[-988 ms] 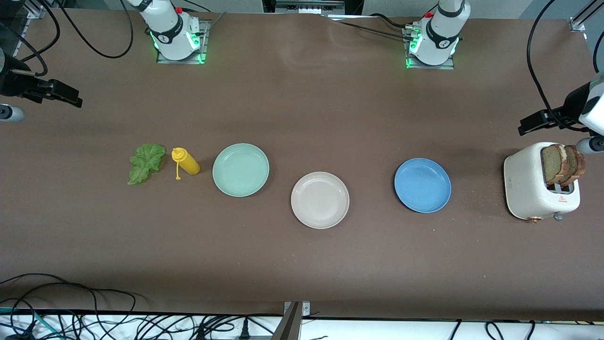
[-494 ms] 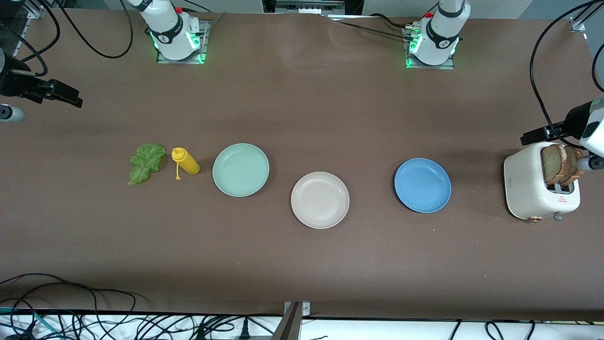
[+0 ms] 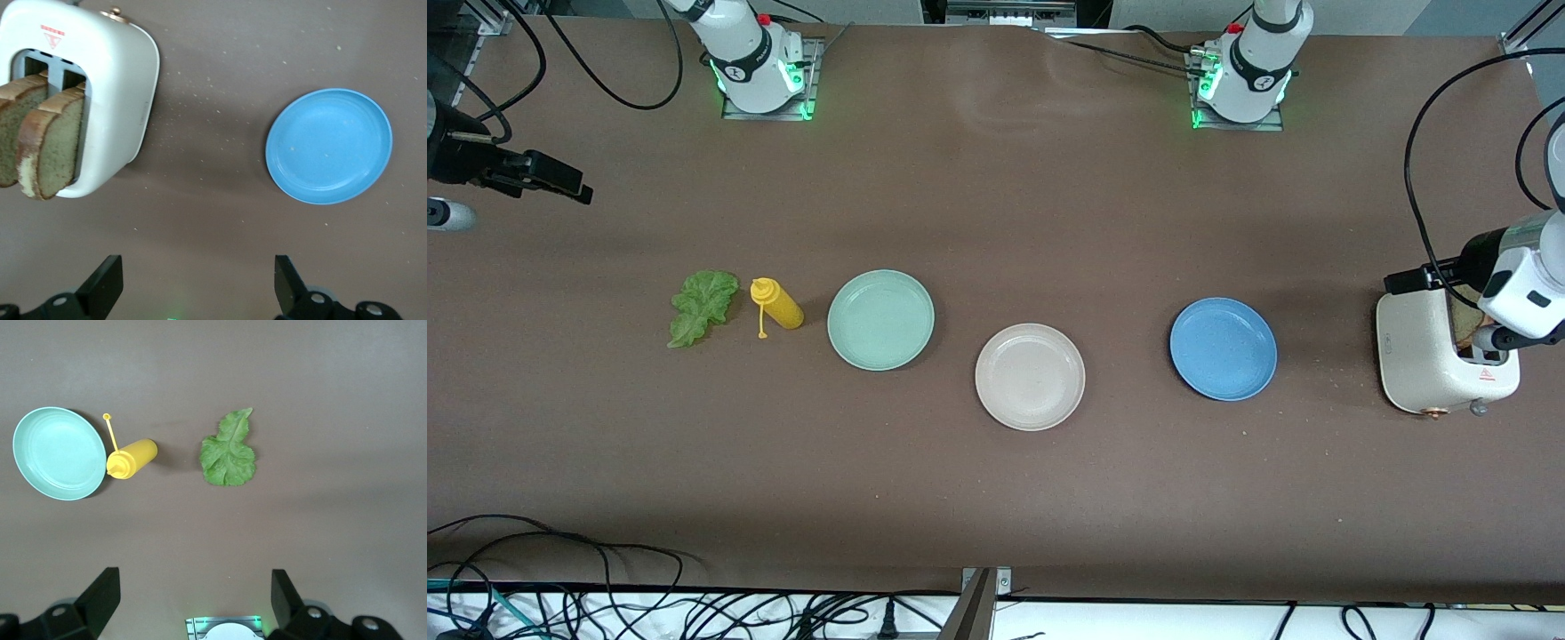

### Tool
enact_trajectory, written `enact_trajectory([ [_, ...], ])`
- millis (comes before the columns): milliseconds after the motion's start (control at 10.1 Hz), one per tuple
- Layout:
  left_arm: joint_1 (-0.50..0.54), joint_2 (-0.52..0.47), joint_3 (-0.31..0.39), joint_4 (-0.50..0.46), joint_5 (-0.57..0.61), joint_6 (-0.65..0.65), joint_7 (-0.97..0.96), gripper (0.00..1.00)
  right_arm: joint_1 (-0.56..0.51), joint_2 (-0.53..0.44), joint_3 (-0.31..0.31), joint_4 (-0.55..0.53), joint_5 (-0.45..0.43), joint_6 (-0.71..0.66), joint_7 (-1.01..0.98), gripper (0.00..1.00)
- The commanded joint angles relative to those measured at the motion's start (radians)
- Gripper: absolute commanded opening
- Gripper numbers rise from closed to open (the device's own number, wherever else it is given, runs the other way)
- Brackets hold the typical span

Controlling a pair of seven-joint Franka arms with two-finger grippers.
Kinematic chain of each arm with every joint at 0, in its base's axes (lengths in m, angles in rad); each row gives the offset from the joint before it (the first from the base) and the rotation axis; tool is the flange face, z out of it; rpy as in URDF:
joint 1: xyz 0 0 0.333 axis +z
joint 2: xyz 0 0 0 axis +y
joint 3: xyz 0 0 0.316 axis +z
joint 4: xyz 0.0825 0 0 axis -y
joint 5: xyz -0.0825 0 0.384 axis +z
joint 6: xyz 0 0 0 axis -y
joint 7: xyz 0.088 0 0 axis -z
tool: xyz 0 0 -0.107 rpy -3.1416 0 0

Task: Make sandwich on beige plate with both arms
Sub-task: 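Move the left gripper over the bread slices in the white toaster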

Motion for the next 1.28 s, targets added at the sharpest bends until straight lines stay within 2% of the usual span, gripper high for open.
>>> enact_trajectory([
  [0, 0.042, 0.038, 0.002, 0.039, 0.050, 0.052, 0.097, 1.00, 0.001, 0.001, -0.019, 0.003, 0.023, -0.007, 0.007, 1.00],
  [296, 0.108, 0.039, 0.005, -0.009, 0.056, 0.136, 0.229, 1.00, 0.002, 0.003, -0.018, 0.005, 0.023, -0.004, 0.007, 1.00],
  [494, 0.118, 0.039, 0.005, -0.075, 0.126, 0.224, 0.240, 1.00, 0.001, 0.003, -0.018, 0.005, 0.023, -0.004, 0.007, 1.00],
  [691, 0.147, 0.031, 0.005, -0.144, 0.136, 0.308, 0.279, 1.00, 0.001, 0.003, -0.016, 0.005, 0.023, -0.004, 0.009, 1.00],
  [1185, 0.171, 0.031, 0.005, -0.217, 0.124, 0.380, 0.303, 1.00, 0.002, 0.003, -0.016, 0.005, 0.023, -0.004, 0.009, 1.00],
])
